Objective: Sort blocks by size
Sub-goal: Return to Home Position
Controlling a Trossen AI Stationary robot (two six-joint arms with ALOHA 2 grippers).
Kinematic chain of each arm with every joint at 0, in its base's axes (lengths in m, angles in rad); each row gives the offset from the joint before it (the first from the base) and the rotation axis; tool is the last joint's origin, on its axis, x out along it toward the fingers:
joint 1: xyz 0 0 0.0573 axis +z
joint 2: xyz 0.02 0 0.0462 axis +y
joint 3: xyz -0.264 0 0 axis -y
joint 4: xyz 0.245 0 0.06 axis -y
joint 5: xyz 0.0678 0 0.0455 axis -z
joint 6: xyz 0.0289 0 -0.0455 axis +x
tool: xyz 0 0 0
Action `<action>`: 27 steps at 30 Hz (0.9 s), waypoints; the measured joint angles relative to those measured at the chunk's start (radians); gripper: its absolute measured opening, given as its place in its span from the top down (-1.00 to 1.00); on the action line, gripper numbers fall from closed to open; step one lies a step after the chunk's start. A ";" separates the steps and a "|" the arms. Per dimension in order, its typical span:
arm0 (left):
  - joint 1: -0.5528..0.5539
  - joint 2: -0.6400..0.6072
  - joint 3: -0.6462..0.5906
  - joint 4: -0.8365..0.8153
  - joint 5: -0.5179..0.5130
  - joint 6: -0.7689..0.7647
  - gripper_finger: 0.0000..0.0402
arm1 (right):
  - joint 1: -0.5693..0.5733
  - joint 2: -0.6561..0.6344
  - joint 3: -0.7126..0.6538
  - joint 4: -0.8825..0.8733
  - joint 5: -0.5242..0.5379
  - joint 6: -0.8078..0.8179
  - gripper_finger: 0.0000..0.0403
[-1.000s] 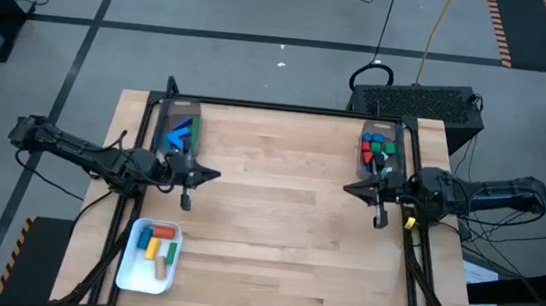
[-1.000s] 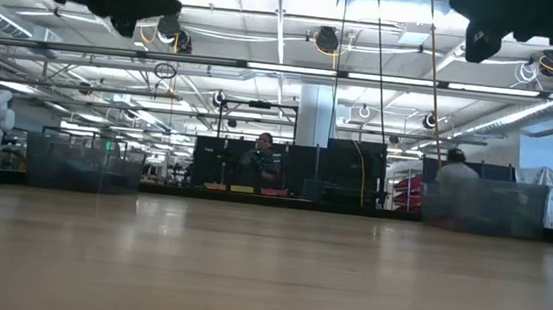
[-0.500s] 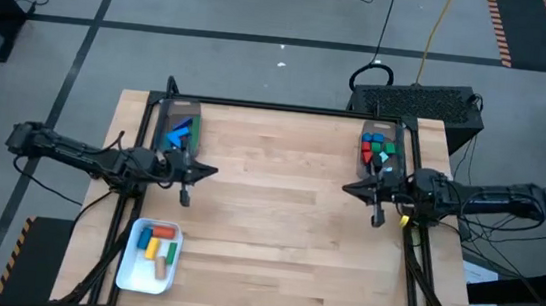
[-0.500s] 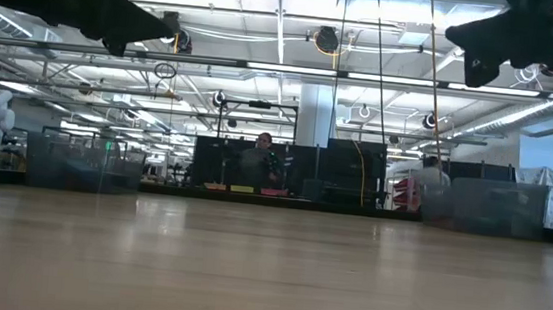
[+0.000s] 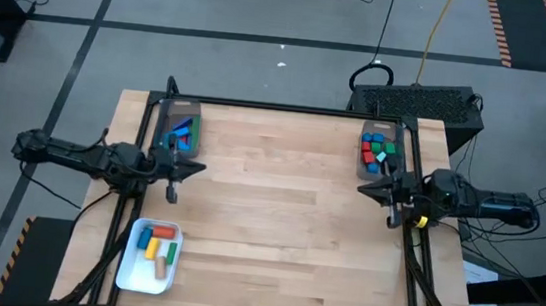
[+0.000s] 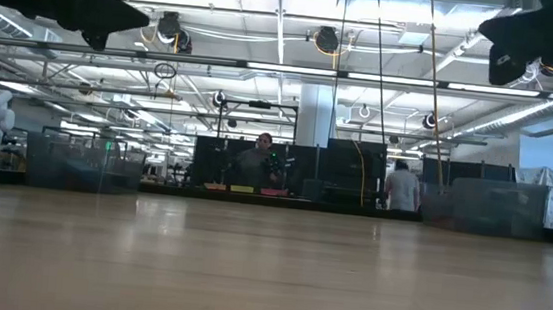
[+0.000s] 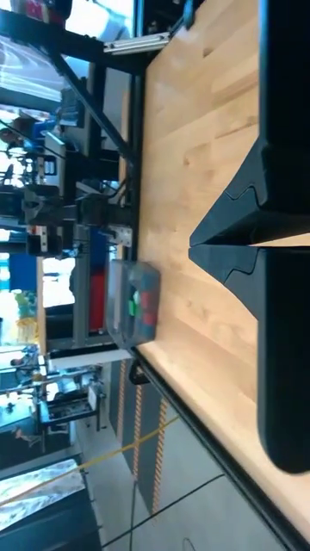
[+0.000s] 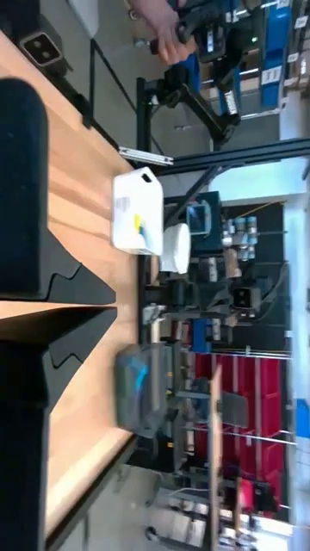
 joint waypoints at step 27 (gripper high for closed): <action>-0.007 -0.180 -0.014 -0.169 -0.010 -0.002 0.98 | 0.001 -0.164 -0.172 0.075 -0.018 0.029 1.00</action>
